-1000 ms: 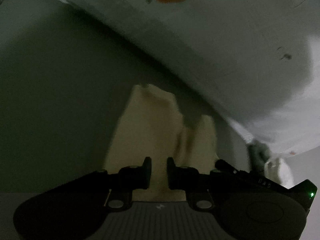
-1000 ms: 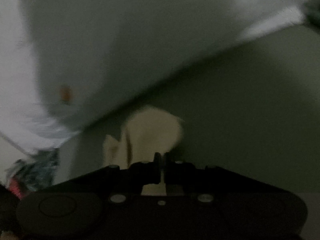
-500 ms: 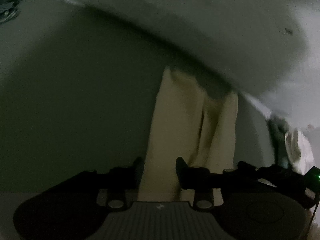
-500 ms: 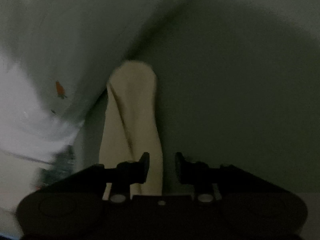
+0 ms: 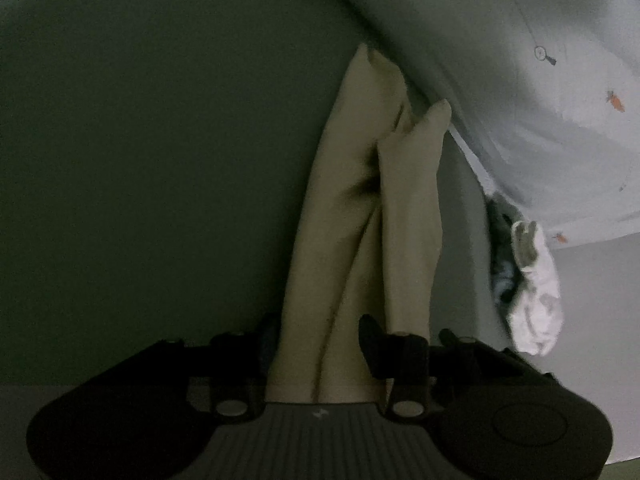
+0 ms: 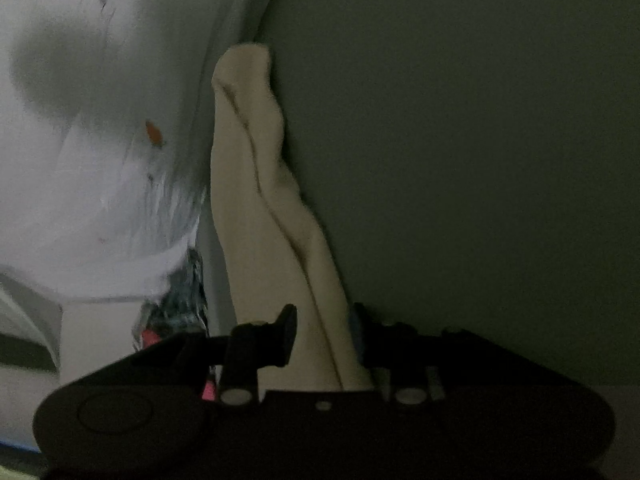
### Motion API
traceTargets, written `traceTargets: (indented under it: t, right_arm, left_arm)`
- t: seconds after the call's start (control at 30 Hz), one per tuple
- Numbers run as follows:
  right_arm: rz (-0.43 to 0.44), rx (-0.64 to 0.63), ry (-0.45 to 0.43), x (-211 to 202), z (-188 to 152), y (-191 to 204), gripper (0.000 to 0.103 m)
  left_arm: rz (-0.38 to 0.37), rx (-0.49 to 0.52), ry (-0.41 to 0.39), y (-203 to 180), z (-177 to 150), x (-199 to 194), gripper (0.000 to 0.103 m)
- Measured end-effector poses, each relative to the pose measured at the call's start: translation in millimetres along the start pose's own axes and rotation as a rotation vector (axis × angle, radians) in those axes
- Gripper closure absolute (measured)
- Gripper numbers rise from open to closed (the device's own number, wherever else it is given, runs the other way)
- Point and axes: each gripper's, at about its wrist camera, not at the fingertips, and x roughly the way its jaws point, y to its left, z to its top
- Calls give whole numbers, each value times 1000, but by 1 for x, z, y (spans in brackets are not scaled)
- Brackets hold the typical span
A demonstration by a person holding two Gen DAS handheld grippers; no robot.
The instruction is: Fold clothes
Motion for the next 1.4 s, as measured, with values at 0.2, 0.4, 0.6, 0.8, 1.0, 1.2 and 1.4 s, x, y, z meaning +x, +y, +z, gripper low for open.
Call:
traceTargets:
  t: [0.2,0.4,0.6,0.8,1.0,1.2,1.4]
  right_arm:
    - [-10,-47,36,-15,-28,-6,73]
    - [-32,-121,72,-25,-59,-6,73]
    - [-52,-74,54,-16,-71,-5,92]
    - [133,6,-11,-57,-88,6,94]
    - [334,94,-22,-112,-113,30,94]
    - [426,244,-57,-112,-119,21,94]
    - [461,266,-69,-96,-108,30,94]
  left_arm:
    - [-64,-22,56,12,-32,-7,60]
    - [-114,2,150,18,-57,-6,61]
    - [-105,5,140,18,-64,0,90]
    - [-292,28,66,-10,-65,-49,91]
    - [-475,130,-47,-61,-87,-126,90]
    - [-451,133,-62,-69,-83,-125,90]
    - [-449,144,-88,-77,-68,-118,90]
